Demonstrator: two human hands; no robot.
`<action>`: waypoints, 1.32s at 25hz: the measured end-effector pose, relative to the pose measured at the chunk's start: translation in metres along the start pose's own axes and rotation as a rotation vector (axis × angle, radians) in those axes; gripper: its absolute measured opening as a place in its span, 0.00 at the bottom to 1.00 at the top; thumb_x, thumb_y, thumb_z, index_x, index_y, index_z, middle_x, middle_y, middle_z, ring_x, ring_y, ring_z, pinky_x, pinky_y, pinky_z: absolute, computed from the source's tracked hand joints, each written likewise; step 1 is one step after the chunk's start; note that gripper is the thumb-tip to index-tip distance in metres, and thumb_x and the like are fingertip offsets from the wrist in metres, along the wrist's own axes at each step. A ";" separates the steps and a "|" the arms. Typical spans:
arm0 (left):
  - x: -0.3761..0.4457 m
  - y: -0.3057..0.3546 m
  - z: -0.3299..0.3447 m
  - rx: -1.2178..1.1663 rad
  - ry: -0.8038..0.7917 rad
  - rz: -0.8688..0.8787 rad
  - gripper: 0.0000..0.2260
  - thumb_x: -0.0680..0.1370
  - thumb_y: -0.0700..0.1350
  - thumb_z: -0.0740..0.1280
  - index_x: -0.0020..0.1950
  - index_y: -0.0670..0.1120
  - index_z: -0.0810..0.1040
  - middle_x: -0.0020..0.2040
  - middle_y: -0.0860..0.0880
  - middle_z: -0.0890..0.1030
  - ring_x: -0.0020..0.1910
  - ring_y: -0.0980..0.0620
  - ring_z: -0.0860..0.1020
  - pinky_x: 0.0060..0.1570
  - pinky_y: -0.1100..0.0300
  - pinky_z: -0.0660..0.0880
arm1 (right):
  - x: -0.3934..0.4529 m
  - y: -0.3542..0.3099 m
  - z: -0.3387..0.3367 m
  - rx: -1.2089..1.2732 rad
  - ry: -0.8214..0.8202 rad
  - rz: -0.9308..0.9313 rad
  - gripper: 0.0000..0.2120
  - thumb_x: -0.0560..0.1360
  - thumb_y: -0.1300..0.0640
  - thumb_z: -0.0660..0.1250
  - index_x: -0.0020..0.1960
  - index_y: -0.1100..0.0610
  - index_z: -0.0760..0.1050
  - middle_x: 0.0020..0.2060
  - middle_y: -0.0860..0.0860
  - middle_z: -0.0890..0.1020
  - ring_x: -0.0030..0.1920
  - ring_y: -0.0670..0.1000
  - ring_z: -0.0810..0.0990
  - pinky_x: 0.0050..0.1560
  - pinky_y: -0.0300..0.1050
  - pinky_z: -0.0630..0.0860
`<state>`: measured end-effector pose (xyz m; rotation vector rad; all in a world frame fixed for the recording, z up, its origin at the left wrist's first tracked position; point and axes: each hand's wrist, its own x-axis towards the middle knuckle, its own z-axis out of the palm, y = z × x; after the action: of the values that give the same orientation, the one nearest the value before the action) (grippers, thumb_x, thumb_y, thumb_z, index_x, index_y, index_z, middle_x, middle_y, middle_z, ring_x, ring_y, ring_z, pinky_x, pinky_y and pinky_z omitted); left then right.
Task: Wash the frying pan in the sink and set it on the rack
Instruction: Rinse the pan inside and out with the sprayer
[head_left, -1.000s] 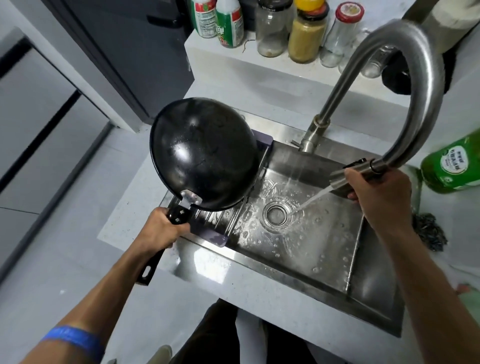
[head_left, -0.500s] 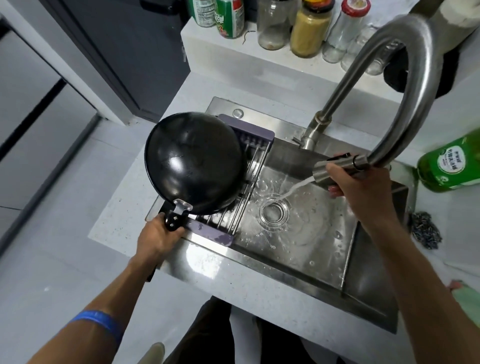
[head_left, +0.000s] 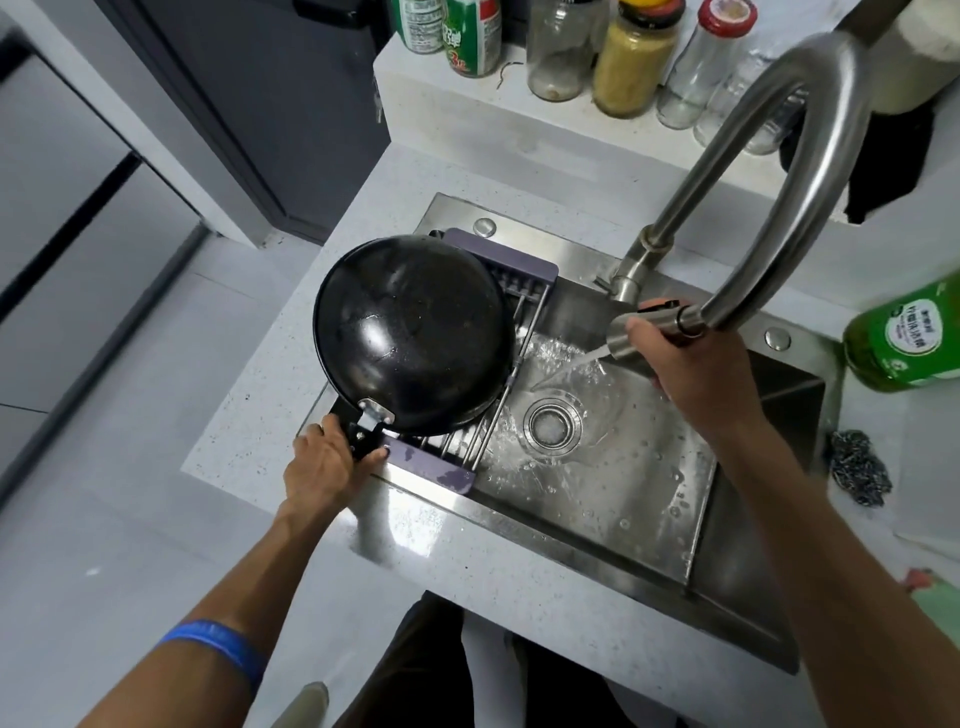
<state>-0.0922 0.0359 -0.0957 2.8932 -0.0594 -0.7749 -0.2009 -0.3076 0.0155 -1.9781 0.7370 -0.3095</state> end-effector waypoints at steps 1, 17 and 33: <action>-0.006 0.001 -0.001 0.000 0.080 -0.031 0.32 0.71 0.61 0.70 0.63 0.41 0.65 0.59 0.40 0.70 0.58 0.40 0.69 0.53 0.44 0.74 | 0.000 0.001 0.001 -0.019 0.008 0.014 0.03 0.76 0.52 0.70 0.45 0.48 0.82 0.35 0.43 0.85 0.35 0.41 0.83 0.41 0.41 0.78; -0.053 0.069 0.079 0.281 -0.001 0.740 0.19 0.70 0.43 0.72 0.61 0.49 0.79 0.60 0.48 0.77 0.56 0.44 0.71 0.48 0.51 0.76 | 0.019 0.055 -0.030 -0.158 0.173 0.087 0.04 0.74 0.49 0.70 0.43 0.49 0.81 0.36 0.47 0.85 0.40 0.45 0.83 0.48 0.49 0.81; -0.053 0.079 0.068 0.355 -0.068 0.485 0.18 0.78 0.41 0.61 0.65 0.56 0.76 0.65 0.52 0.73 0.63 0.48 0.64 0.52 0.54 0.76 | 0.039 0.120 -0.135 -0.663 -0.061 0.263 0.12 0.73 0.48 0.67 0.46 0.56 0.82 0.37 0.53 0.82 0.36 0.53 0.80 0.40 0.47 0.79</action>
<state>-0.1720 -0.0473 -0.1158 2.9579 -0.9548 -0.8298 -0.2818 -0.4686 -0.0235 -2.4462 1.1501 0.1820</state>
